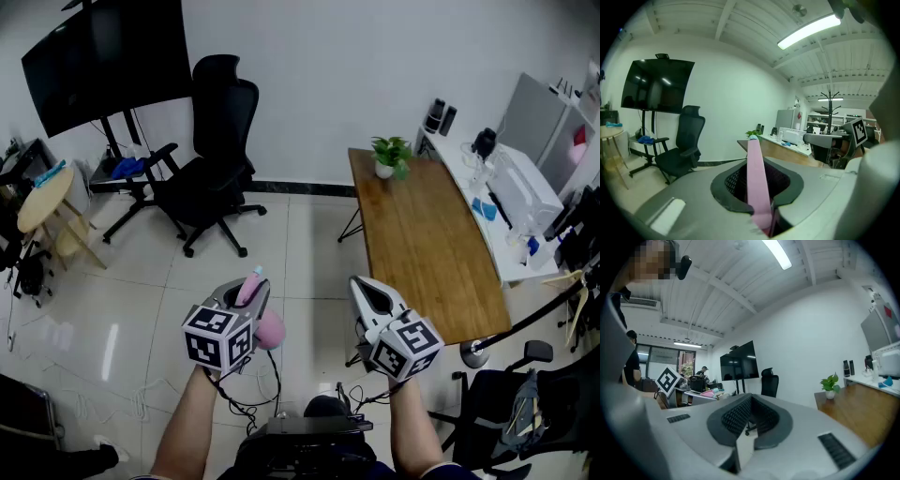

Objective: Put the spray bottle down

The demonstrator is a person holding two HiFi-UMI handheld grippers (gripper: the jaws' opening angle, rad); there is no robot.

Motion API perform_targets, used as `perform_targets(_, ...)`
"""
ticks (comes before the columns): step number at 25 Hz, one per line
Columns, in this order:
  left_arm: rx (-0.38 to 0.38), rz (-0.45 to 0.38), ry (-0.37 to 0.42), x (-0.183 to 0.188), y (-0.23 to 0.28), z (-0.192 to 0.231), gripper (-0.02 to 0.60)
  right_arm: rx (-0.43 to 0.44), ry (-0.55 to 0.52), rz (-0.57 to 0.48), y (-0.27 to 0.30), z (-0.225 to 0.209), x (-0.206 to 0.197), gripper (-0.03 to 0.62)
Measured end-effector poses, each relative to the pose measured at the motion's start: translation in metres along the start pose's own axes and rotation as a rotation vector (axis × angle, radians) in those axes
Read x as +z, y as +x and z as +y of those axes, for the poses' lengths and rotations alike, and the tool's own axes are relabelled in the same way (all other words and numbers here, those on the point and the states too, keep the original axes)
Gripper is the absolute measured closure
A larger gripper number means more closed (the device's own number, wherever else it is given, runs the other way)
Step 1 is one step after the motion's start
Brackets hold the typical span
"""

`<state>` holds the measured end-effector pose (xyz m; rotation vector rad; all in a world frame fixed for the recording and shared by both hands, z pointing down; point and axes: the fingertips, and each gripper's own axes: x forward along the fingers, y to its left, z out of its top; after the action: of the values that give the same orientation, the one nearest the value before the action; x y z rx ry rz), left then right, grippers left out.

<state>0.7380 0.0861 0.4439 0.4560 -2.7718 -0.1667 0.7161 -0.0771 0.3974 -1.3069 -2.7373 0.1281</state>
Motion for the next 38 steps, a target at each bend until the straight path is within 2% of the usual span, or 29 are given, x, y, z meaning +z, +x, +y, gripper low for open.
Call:
perform_targets(6,-0.013,0.009,0.006,0.008,0.028,0.023,0.515,-0.008,-0.002,-0.002,0.033,-0.015,0.003,0.588)
perform_targets(13,-0.007,0.018,0.013,0.021,0.089,0.060,0.515,0.006,-0.001,-0.005,0.095,-0.059,0.002,0.588)
perform_targets(21,0.019,0.040,-0.002,0.067,0.203,0.118,0.515,0.015,0.042,-0.021,0.196,-0.155,0.022,0.588)
perform_targets(25,0.013,0.053,0.010,0.094,0.260,0.141,0.515,-0.011,0.067,-0.044,0.242,-0.206,0.037,0.588)
perform_targets(30,-0.010,0.048,0.031,0.127,0.325,0.171,0.515,-0.035,0.066,-0.060,0.294,-0.254,0.049,0.588)
perform_targets(38,-0.096,0.042,0.056,0.164,0.426,0.230,0.515,-0.102,0.062,-0.049,0.387,-0.314,0.051,0.588)
